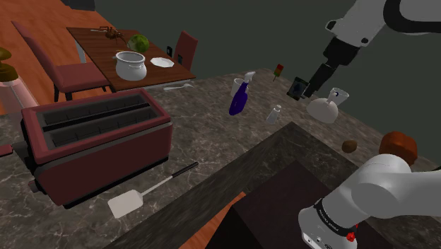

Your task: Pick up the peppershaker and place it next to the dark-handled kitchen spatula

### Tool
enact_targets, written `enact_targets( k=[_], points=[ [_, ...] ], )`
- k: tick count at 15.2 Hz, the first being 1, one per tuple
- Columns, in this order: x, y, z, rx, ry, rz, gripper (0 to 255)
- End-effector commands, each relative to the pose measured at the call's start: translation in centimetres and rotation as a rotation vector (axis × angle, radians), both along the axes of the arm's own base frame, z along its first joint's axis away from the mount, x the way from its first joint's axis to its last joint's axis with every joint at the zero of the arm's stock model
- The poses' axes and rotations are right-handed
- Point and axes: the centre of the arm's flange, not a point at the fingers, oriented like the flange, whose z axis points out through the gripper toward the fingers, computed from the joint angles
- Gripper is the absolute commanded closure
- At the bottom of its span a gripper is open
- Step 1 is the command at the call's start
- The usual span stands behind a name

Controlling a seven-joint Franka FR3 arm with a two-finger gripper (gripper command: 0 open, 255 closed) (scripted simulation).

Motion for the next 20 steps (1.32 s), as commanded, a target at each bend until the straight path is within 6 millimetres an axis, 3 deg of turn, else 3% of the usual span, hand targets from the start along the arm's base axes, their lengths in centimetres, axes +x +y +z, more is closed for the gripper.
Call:
enact_targets(
  k=[1,20],
  points=[
    [0.0,0.0,0.0,0.000,0.000,0.000,0],
    [12.6,-18.0,-13.9,0.062,0.034,0.010,0]
  ],
)
